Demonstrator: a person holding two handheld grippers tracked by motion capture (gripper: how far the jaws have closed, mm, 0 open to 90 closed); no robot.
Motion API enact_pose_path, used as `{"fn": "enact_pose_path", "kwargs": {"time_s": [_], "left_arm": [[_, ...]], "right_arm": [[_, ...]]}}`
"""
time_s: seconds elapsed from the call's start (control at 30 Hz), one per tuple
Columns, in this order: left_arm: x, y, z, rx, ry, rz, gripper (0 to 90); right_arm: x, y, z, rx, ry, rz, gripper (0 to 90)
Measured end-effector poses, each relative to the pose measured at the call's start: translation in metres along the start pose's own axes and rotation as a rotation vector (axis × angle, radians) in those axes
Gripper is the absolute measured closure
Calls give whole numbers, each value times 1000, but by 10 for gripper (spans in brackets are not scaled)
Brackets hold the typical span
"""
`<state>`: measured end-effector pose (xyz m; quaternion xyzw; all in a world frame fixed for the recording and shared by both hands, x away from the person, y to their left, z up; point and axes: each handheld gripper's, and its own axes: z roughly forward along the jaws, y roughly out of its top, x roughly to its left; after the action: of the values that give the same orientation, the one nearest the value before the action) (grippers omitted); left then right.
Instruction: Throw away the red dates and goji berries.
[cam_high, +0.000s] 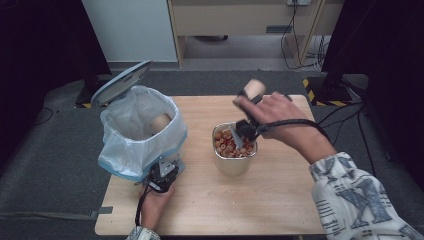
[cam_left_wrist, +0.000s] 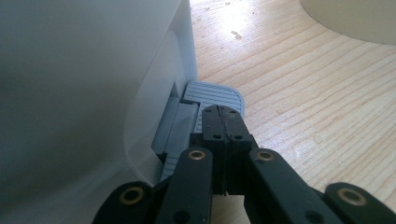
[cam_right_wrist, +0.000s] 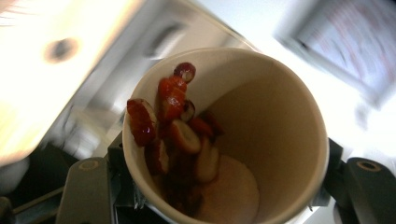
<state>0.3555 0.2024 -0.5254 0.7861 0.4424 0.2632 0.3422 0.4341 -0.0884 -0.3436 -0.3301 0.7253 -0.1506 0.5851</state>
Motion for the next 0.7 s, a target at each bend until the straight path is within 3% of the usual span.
{"fn": "enact_pose_path", "kwargs": {"time_s": [0.03, 0.07, 0.13, 0.2, 0.37, 0.6, 0.7], "left_arm": [[0, 0, 0, 0, 0, 0, 890], [0, 0, 0, 0, 0, 0, 889], [0, 0, 0, 0, -2, 0, 890], [0, 0, 0, 0, -2, 0, 889], [0, 0, 0, 1, 1, 1, 889], [0, 0, 0, 0, -1, -1, 890], [0, 0, 0, 0, 0, 0, 889]], "right_arm": [[11, 12, 3, -4, 18, -87, 335], [9, 11, 5, -5, 8, -96, 334], [-2, 0, 2, 18, -27, -3, 334], [-10, -10, -2, 23, -41, 45, 333], [-4, -13, -2, 22, -30, 44, 329], [4, -23, -1, -20, -18, 219, 325], [5, -25, -2, -15, -18, 233, 325]]}}
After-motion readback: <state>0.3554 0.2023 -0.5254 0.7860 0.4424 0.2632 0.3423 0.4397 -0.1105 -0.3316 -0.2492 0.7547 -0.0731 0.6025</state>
